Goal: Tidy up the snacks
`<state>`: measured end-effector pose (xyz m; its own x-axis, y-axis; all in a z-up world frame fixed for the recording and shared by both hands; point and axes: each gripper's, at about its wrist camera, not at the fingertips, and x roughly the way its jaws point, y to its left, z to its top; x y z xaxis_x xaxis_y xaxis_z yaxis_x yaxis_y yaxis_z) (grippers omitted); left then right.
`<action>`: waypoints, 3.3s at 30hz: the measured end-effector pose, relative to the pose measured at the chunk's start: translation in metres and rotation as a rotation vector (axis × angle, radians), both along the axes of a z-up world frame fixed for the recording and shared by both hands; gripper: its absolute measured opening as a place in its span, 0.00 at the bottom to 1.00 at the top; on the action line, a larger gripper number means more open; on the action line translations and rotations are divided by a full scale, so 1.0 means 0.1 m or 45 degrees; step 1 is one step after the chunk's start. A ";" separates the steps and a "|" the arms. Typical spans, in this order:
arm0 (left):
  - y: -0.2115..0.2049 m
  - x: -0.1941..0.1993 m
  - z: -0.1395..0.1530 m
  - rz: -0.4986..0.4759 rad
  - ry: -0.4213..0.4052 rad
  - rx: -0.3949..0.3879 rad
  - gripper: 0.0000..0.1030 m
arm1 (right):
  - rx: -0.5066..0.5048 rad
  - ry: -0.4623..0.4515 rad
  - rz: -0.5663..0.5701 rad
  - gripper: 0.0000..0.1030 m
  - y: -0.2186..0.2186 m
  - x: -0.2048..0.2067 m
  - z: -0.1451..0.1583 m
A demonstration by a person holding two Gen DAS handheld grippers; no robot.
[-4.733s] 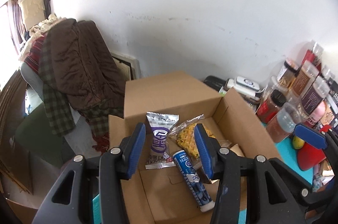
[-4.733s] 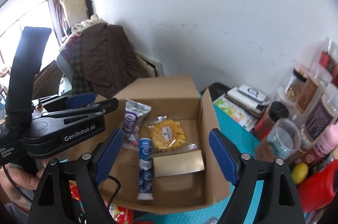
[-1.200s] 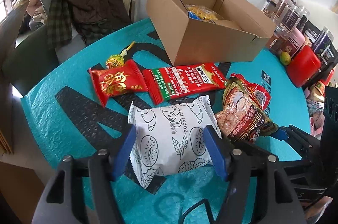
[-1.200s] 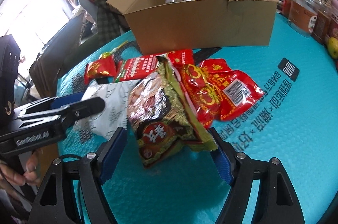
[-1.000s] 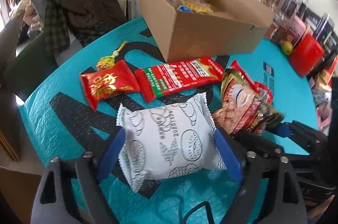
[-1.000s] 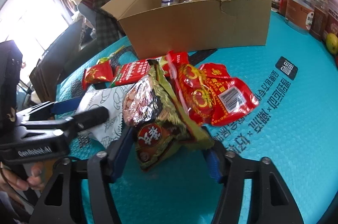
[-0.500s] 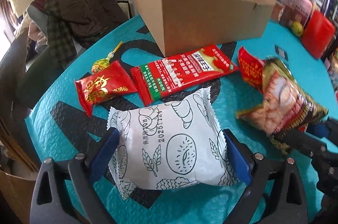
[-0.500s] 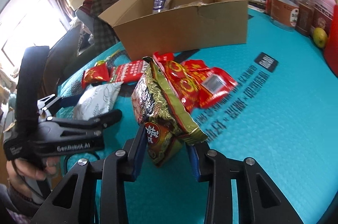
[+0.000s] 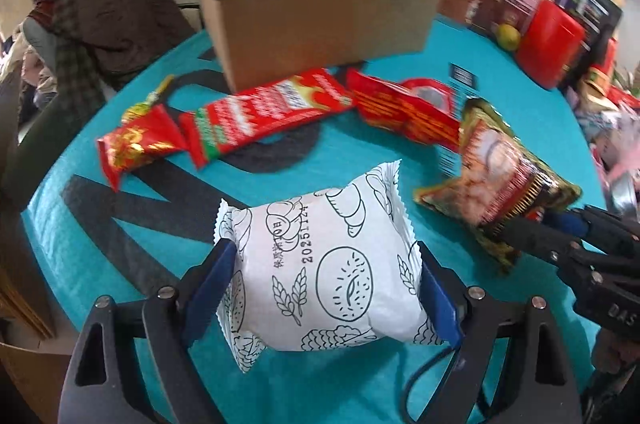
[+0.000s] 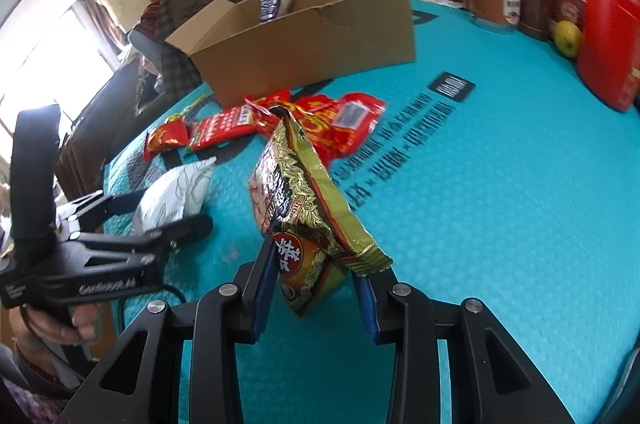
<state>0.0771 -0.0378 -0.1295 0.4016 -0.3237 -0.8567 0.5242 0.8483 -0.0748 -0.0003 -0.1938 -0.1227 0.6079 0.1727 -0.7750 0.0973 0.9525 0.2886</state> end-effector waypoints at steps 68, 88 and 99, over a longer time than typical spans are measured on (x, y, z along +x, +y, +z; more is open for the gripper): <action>-0.21 -0.26 -0.15 0.041 -0.042 0.051 0.81 | -0.309 0.028 0.069 0.65 -0.17 -0.01 -0.17; -0.15 -0.39 -0.10 -0.003 0.003 0.059 0.73 | -0.207 0.042 0.083 0.49 -0.15 -0.12 -0.13; -0.16 -0.40 -0.12 -0.012 -0.020 0.058 0.74 | -0.258 0.045 0.087 0.50 -0.06 -0.14 -0.14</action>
